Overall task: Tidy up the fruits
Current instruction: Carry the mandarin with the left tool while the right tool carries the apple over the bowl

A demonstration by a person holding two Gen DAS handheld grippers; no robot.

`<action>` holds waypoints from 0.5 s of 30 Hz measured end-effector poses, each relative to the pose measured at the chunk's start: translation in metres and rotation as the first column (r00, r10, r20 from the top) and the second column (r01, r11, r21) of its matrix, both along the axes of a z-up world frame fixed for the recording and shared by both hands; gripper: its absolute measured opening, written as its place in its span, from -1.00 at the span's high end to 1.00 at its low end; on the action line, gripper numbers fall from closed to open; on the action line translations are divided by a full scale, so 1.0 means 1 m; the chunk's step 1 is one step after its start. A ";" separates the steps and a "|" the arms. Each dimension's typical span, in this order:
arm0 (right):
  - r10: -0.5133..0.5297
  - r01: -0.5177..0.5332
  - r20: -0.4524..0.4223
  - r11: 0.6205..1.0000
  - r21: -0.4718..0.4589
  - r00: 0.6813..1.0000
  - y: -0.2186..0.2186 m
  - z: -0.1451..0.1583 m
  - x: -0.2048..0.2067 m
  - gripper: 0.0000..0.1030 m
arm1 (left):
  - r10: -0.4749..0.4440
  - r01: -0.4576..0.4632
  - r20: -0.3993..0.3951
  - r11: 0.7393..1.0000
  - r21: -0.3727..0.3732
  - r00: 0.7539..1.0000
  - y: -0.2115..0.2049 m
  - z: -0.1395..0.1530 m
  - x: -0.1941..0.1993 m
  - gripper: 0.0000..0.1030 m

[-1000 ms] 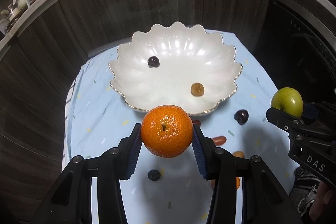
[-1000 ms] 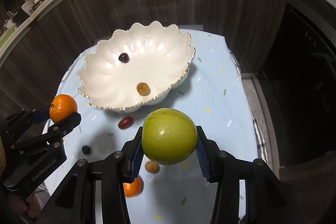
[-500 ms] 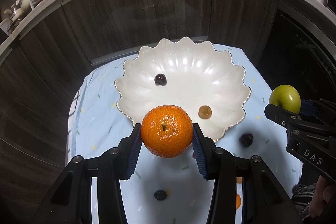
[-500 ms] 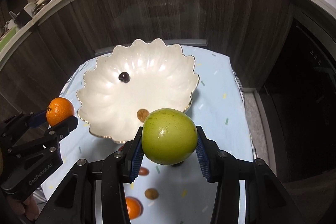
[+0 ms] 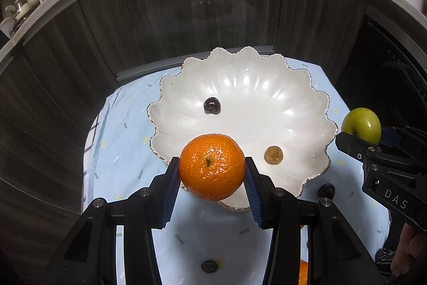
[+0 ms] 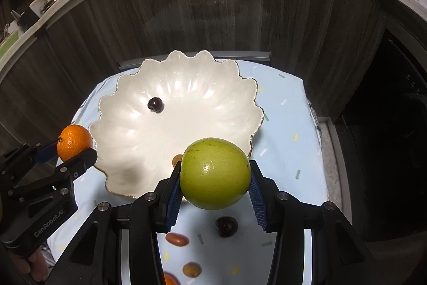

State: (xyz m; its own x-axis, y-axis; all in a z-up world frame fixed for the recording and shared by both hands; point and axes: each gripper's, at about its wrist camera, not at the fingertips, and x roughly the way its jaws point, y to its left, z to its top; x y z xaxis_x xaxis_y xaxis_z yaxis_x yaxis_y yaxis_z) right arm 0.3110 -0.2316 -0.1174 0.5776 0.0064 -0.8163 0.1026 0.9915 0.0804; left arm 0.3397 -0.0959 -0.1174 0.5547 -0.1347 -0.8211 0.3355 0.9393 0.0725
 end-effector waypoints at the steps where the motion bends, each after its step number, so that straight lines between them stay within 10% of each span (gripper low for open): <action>1: 0.001 -0.001 -0.002 1.000 -0.001 1.000 0.000 -0.001 0.002 0.10 | 0.002 -0.002 -0.002 1.000 0.000 1.000 0.000 -0.001 0.002 0.11; 15: 0.017 -0.017 -0.033 1.000 -0.003 0.999 -0.002 -0.020 0.029 0.10 | 0.014 -0.014 -0.036 1.000 -0.002 0.999 0.000 -0.021 0.027 0.11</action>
